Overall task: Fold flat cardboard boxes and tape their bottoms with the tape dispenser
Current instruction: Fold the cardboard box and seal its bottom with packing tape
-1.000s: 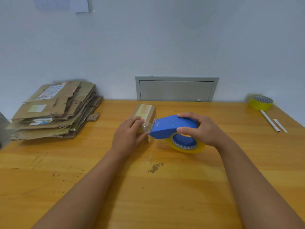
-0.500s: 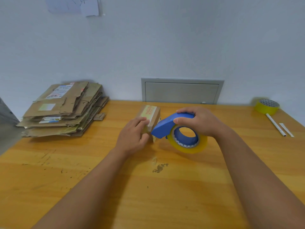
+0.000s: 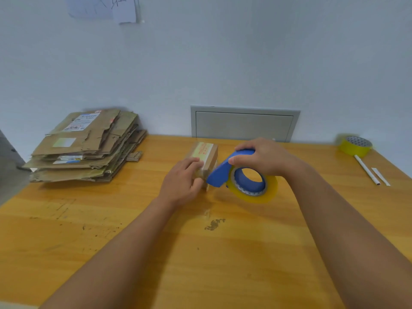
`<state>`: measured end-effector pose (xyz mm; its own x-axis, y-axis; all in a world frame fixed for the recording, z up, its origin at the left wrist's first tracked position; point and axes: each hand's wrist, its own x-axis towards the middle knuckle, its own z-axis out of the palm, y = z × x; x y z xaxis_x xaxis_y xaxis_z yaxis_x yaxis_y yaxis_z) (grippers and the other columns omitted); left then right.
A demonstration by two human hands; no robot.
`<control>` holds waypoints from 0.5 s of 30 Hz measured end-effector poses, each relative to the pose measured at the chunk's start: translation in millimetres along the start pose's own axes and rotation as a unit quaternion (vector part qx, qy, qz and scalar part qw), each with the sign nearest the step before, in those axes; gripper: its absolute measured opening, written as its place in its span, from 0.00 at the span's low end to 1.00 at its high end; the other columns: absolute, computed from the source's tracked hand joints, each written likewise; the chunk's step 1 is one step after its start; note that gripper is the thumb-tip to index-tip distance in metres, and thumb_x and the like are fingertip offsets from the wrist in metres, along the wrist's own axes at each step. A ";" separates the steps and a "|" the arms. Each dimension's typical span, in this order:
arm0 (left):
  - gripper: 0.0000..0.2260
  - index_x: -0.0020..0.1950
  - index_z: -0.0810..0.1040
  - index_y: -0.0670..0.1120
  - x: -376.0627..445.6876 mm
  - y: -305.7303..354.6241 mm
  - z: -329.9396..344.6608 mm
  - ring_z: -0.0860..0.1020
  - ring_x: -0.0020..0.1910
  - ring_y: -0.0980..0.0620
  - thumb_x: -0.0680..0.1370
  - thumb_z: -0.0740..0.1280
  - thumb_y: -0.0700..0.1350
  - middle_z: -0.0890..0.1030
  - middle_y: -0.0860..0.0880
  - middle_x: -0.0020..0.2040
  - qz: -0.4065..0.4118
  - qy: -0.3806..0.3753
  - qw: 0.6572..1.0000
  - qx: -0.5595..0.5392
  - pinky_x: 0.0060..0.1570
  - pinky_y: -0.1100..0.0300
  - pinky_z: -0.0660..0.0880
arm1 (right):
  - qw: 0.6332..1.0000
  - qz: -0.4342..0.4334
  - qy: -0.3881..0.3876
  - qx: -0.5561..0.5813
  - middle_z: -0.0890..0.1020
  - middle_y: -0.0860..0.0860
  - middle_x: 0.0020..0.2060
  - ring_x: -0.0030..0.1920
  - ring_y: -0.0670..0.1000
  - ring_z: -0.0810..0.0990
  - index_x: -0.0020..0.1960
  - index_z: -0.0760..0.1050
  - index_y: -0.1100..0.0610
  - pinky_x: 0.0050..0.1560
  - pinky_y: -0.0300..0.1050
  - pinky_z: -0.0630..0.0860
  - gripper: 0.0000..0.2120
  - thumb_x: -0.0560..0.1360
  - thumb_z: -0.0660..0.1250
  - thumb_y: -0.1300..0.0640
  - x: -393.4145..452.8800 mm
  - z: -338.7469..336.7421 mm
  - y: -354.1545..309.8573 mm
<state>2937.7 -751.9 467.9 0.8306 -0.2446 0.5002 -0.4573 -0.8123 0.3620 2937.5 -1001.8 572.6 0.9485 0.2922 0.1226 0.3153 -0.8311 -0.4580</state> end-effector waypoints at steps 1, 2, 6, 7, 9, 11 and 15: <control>0.23 0.66 0.76 0.46 -0.6 -0.1 -0.8 0.70 0.66 0.51 0.74 0.56 0.50 0.74 0.49 0.67 -0.001 0.006 1.000 -0.003 0.57 0.57 0.71 | 1.000 0.013 -0.015 -0.020 0.81 0.44 0.54 0.51 0.47 0.77 0.58 0.81 0.46 0.47 0.43 0.74 0.22 0.71 0.70 0.34 -1.5 2.3 0.6; 0.24 0.66 0.77 0.45 -0.9 -1.0 -1.8 0.70 0.66 0.51 0.74 0.55 0.51 0.75 0.49 0.67 -0.004 0.011 1.000 -0.009 0.56 0.57 0.71 | 0.999 0.023 -0.017 -0.025 0.81 0.45 0.54 0.52 0.48 0.77 0.58 0.81 0.47 0.49 0.45 0.75 0.21 0.71 0.71 0.35 -4.7 5.4 4.2; 0.20 0.63 0.78 0.47 2.4 -2.5 0.6 0.70 0.65 0.53 0.77 0.57 0.53 0.76 0.51 0.65 -0.038 0.018 0.999 -0.032 0.59 0.54 0.74 | 0.989 0.051 0.104 0.087 0.80 0.43 0.56 0.54 0.48 0.77 0.60 0.80 0.44 0.48 0.42 0.71 0.21 0.71 0.71 0.37 -21.1 4.4 29.1; 0.19 0.61 0.80 0.47 4.8 -0.8 2.8 0.71 0.64 0.54 0.79 0.58 0.55 0.77 0.52 0.64 -0.056 0.025 0.997 -0.040 0.58 0.53 0.74 | 0.986 0.058 0.123 0.093 0.80 0.43 0.55 0.53 0.48 0.77 0.61 0.80 0.44 0.47 0.39 0.69 0.21 0.71 0.72 0.36 -22.5 3.8 32.6; 0.17 0.55 0.82 0.48 10.0 3.1 6.7 0.72 0.60 0.54 0.80 0.62 0.58 0.78 0.53 0.59 -0.095 0.048 0.993 -0.054 0.54 0.54 0.74 | 0.982 0.064 0.144 0.107 0.79 0.42 0.55 0.53 0.47 0.77 0.61 0.80 0.44 0.45 0.35 0.68 0.21 0.72 0.72 0.37 -23.3 8.2 36.3; 0.15 0.49 0.81 0.47 15.6 6.5 10.2 0.73 0.56 0.52 0.78 0.66 0.58 0.79 0.52 0.54 -0.114 0.080 0.989 -0.048 0.51 0.55 0.72 | 0.974 0.072 0.164 0.136 0.79 0.42 0.55 0.53 0.46 0.76 0.62 0.79 0.44 0.45 0.35 0.68 0.21 0.72 0.72 0.39 -22.5 16.9 36.8; 0.11 0.46 0.77 0.46 18.5 11.0 16.7 0.72 0.55 0.47 0.76 0.70 0.53 0.78 0.49 0.52 -0.102 0.085 0.991 -0.003 0.52 0.53 0.71 | 0.955 0.095 0.210 0.185 0.77 0.41 0.56 0.54 0.46 0.75 0.64 0.78 0.46 0.47 0.35 0.68 0.23 0.72 0.73 0.39 -19.4 39.3 33.1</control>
<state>2953.4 -774.2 468.0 0.8400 0.0174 0.5423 -0.2882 -0.8325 0.4731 2928.2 -1016.5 520.4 0.9409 -0.1284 0.3133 0.1763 -0.6041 -0.7772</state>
